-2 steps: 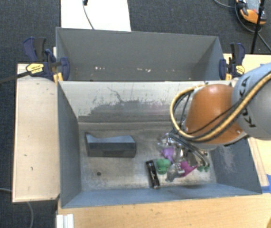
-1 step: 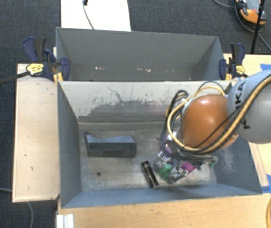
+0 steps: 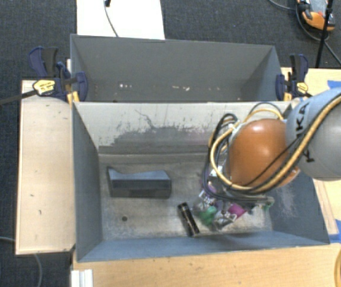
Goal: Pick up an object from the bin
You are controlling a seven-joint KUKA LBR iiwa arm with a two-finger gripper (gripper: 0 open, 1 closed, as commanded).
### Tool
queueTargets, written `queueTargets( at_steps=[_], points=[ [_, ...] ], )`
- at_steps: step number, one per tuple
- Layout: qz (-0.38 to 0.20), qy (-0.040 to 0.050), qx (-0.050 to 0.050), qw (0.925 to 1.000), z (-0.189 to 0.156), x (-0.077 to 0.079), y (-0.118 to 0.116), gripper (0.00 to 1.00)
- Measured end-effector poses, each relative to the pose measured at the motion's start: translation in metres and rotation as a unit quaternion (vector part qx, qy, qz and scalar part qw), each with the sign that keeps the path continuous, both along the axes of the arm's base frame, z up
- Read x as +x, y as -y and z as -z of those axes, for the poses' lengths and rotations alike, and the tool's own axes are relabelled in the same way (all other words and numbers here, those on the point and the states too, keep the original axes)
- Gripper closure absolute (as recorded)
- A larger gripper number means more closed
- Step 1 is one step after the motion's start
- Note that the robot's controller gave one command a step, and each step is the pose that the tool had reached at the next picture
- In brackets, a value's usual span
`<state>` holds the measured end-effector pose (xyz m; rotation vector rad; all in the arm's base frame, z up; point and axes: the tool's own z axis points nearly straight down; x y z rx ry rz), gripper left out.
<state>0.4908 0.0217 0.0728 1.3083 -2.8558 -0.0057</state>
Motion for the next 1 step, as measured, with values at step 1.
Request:
queueTargets(
  at_steps=[1],
  points=[
    [-0.068,0.0030,-0.001,0.9977,-0.1543,-0.0107,-0.0142,1.00]
  ],
)
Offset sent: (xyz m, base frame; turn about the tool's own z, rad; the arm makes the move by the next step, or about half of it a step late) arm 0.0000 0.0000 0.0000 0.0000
